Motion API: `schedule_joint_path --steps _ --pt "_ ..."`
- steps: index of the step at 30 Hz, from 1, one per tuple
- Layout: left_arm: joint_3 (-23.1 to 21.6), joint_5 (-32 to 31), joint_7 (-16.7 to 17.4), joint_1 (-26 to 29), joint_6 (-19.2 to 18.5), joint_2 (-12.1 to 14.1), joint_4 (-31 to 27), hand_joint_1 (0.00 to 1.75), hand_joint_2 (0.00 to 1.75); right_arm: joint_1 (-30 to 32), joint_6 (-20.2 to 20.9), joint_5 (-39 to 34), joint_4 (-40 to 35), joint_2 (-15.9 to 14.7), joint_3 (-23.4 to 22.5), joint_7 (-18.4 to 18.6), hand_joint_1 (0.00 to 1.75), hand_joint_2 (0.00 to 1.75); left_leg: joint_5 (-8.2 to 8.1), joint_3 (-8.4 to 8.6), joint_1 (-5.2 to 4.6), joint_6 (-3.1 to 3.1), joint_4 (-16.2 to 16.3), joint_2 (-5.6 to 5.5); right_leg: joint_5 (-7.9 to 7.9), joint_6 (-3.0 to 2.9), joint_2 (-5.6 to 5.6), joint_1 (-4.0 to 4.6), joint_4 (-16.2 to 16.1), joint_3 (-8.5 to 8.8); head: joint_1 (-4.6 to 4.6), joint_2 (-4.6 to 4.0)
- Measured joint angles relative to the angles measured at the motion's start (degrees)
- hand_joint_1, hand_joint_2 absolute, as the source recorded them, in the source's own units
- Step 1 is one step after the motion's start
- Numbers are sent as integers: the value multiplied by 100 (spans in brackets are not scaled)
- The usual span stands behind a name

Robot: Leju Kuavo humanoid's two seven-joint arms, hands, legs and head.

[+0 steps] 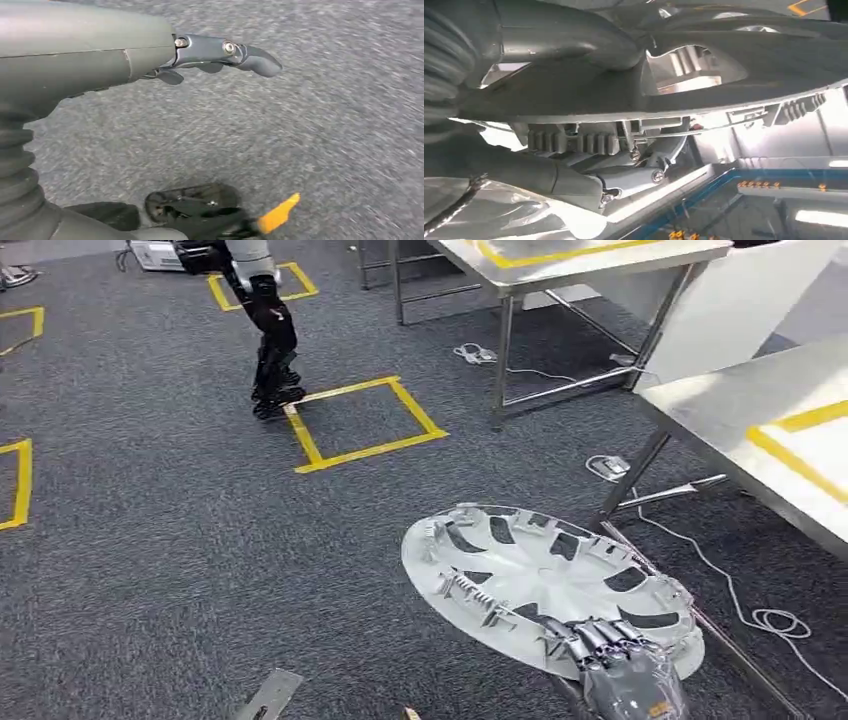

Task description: Take the parts from the cabinet and place them on the table.

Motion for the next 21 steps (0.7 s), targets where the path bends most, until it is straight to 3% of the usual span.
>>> schedule_joint_path --steps 1,2,4,5,6,7,8,10,11,12,13,15,16,17,18,20,21 --pt "11 0 0 -1 4 13 0 0 175 -3 -2 0 0 0 -4 0 175 175 55 136 3 47 -332 -348 5 12 37 -17 5 -17 7 0" --pt "24 0 -4 1 7 13 0 0 175 -20 -2 0 2 0 -9 -2 175 175 44 160 27 37 -447 -397 14 41 112 2 35 -57 11 0" --pt "52 22 -26 6 24 9 -2 0 175 -24 -7 2 2 0 -26 -28 175 175 51 148 -20 30 -428 -286 60 123 230 -56 8 -109 7 0" --pt "72 46 -41 4 61 11 -2 0 175 -27 -15 0 2 0 -37 -72 175 175 72 156 -18 58 -459 -212 85 165 304 -53 -14 -122 0 0" --pt "87 46 -61 -5 76 5 -6 0 175 -29 -26 -2 2 0 -46 -118 175 175 126 174 42 84 -555 -128 78 194 357 -47 -8 -157 9 0" --pt "96 44 -81 -21 77 11 -17 0 175 -11 -50 -9 9 0 -59 -144 175 175 152 208 35 100 -600 -47 -8 202 2 -17 74 -229 17 0" --pt "96 37 -100 -25 79 -2 -20 0 175 -31 -74 -11 19 0 -70 -172 175 175 161 208 31 117 -617 17 -226 220 -252 -7 374 -362 59 0" --pt "105 24 -122 7 79 4 -20 0 175 -31 -107 11 35 2 -105 -190 175 175 155 202 23 132 -612 192 -634 268 -415 -39 1282 -774 55 0" --pt "114 24 -144 34 79 28 -20 0 175 16 -129 62 41 0 -141 -175 175 175 144 200 22 133 -610 290 -738 298 -437 -57 1645 -943 55 0" --pt "129 22 -168 60 79 44 -20 0 175 70 -147 123 44 0 -175 -148 175 175 135 202 26 126 -605 363 -698 321 -453 -73 1705 -968 59 0" --pt "146 20 -203 79 79 57 -20 0 175 128 -164 196 44 0 -199 -83 175 175 123 211 32 113 -601 427 -533 341 -474 -96 1505 -844 55 0" --pt "181 -2 -299 84 55 74 -20 0 175 260 -175 384 31 -17 -251 71 175 175 81 232 53 57 -572 536 -71 371 -620 -123 501 -277 55 0" --pt "197 -18 -359 86 26 91 -20 0 175 328 -175 504 9 -46 -282 172 175 175 49 245 38 16 -538 568 -31 394 -875 -119 56 -45 63 0" --pt "212 -20 -413 96 -18 107 -20 0 175 371 -173 639 -11 -72 -300 263 175 175 6 235 -5 -32 -502 599 -98 326 -909 -63 -9 49 83 0" --pt "225 -26 -454 108 -83 120 -20 0 175 440 -173 762 -44 -126 -332 373 175 175 11 242 -16 -49 -499 638 -86 263 -827 -70 15 14 46 0" --pt "232 -85 -461 107 -205 122 -20 0 175 577 -166 933 -114 -251 -395 568 175 175 1 268 -13 -76 -496 748 -97 207 -713 -58 43 -23 50 0" --pt "232 -118 -459 92 -247 111 -20 0 175 622 -164 971 -164 -306 -424 623 175 175 -41 282 3 -119 -487 774 -85 159 -657 -73 25 -10 44 0"
